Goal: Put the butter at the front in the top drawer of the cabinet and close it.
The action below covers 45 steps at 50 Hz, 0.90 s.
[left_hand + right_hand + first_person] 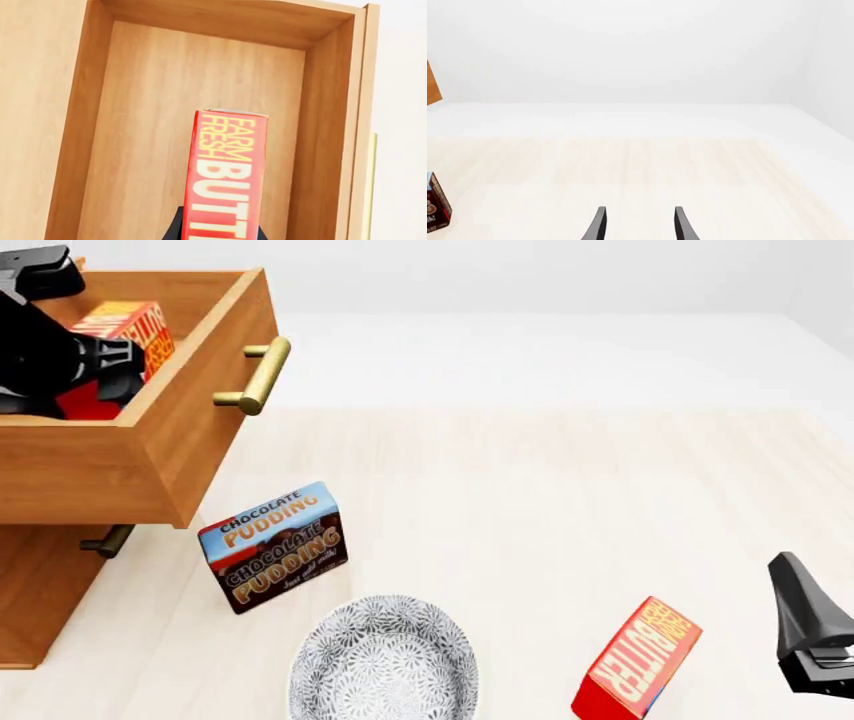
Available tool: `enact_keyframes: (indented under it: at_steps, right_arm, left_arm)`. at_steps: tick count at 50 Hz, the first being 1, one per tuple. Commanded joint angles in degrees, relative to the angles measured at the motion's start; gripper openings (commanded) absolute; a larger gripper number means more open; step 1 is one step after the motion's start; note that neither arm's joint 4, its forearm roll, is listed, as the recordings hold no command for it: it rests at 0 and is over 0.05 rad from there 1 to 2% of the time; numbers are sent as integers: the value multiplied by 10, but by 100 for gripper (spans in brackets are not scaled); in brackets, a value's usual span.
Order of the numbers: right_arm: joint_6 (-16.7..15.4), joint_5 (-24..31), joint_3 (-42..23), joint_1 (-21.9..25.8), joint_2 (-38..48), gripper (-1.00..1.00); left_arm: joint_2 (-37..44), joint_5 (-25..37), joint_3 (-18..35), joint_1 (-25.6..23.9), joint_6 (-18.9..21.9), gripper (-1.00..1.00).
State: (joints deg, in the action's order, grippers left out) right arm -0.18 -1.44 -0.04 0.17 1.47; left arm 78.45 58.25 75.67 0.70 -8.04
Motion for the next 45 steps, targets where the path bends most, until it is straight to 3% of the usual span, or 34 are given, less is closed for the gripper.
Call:
enact_keyframes:
  at_steps: [1, 38, 39, 45]
  right_arm:
    - [0, 1, 0, 0, 0, 100]
    - [0, 0, 0, 0, 0, 100]
    - [0, 1, 0, 0, 0, 100]
    - [0, 0, 0, 0, 0, 100]
  left_arm:
    - [-6, -4, -3, -3, 8, -100]
    - [5, -24, -37, -10, 1, -100]
    - [5, -22, -32, -8, 2, 100]
    - [3, -15, -24, -5, 5, 100]
